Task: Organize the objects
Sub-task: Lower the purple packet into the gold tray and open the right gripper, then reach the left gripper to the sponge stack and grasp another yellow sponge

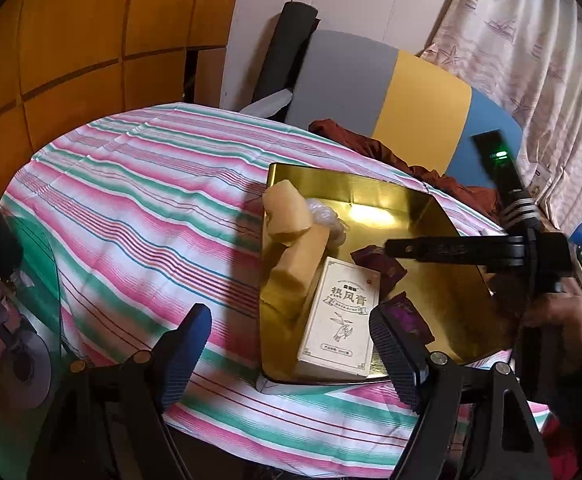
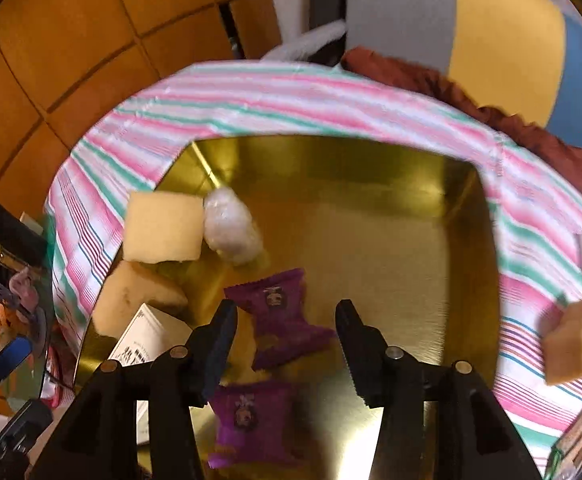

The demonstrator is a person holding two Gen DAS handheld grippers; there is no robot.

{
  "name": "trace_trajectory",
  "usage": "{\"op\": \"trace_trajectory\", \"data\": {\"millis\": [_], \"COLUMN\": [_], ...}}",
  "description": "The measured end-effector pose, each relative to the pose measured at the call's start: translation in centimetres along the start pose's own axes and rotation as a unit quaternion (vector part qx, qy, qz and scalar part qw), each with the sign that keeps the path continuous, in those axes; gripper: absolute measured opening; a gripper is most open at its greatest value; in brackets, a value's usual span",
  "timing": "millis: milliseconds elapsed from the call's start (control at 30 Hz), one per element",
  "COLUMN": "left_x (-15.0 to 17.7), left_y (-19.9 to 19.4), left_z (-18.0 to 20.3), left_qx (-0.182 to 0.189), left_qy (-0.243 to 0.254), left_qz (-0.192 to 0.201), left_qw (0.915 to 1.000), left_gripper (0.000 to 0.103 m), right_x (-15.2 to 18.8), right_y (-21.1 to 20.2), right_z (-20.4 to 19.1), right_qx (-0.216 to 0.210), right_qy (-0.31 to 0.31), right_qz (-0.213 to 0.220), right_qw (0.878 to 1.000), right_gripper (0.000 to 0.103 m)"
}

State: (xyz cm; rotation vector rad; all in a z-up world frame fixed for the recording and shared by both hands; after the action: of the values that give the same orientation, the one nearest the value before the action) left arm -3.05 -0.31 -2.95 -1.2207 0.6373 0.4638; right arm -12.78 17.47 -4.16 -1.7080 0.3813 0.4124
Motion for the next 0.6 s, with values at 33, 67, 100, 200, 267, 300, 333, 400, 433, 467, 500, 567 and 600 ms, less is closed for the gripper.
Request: {"op": "trace_trajectory", "data": {"millis": [33, 67, 100, 200, 267, 300, 333, 400, 433, 467, 500, 567, 600], "left_x": [0.0, -0.1, -0.2, -0.5, -0.9, -1.1, -1.2, -1.5, -1.6, -1.7, -1.7, -1.7, -1.7], "left_y": [0.0, 0.1, 0.1, 0.2, 0.1, 0.1, 0.0, -0.2, -0.3, -0.3, -0.4, -0.3, -0.3], "left_z": [0.2, 0.5, 0.7, 1.7, 2.6, 3.0, 3.5, 4.9, 5.4, 6.0, 6.8, 7.9, 8.7], "left_qx": [-0.003, -0.007, -0.007, -0.015, -0.015, -0.016, -0.018, -0.017, -0.014, -0.012, -0.008, -0.002, 0.001], "left_qy": [0.004, 0.009, 0.012, 0.024, 0.033, 0.038, 0.045, 0.067, 0.073, 0.078, 0.089, 0.102, 0.112], "left_qz": [0.0, 0.0, -0.001, 0.001, 0.003, 0.006, 0.008, 0.012, 0.015, 0.016, 0.017, 0.017, 0.018], "left_qw": [1.0, 0.9999, 0.9999, 0.9996, 0.9993, 0.9991, 0.9988, 0.9975, 0.9971, 0.9967, 0.9959, 0.9946, 0.9936], "left_gripper": [0.082, 0.082, 0.082, 0.082, 0.082, 0.082, 0.083, 0.084, 0.085, 0.086, 0.086, 0.086, 0.086], "right_x": [0.4, 0.9, 1.5, 2.8, 4.1, 4.6, 5.0, 5.7, 6.1, 6.8, 7.1, 7.8, 8.0], "right_y": [-1.1, -2.1, -3.1, -5.3, -6.7, -7.3, -7.8, -8.8, -9.4, -9.8, -10.3, -11.1, -11.3], "right_z": [0.0, 0.1, 0.3, 0.8, 1.4, 1.8, 2.1, 3.2, 3.9, 4.6, 5.4, 6.8, 7.5], "right_qx": [0.005, 0.009, 0.012, 0.025, 0.034, 0.04, 0.045, 0.055, 0.061, 0.066, 0.071, 0.081, 0.087], "right_qy": [0.0, 0.0, -0.002, -0.004, -0.003, -0.001, 0.002, 0.012, 0.018, 0.024, 0.031, 0.045, 0.051], "right_qz": [0.012, 0.024, 0.037, 0.059, 0.072, 0.077, 0.082, 0.09, 0.093, 0.095, 0.099, 0.104, 0.105], "right_qw": [1.0, 1.0, 0.999, 0.998, 0.997, 0.996, 0.996, 0.994, 0.994, 0.993, 0.992, 0.99, 0.989], "right_gripper": [0.052, 0.053, 0.055, 0.069, 0.069, 0.069, 0.069, 0.069, 0.069, 0.069, 0.069, 0.069, 0.069]}}
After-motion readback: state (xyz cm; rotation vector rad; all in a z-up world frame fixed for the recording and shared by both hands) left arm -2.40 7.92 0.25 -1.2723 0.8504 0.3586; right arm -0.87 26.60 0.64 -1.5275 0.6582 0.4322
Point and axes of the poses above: each gripper's, at about its wrist camera, not at the fingertips, and y roughly the way its jaws point, z to its right, x to its underside, the point moved 1 cm from there along y, roughly the way its jaws point, and after that the axes turned 1 degree about -z, right-handed, at the moved point
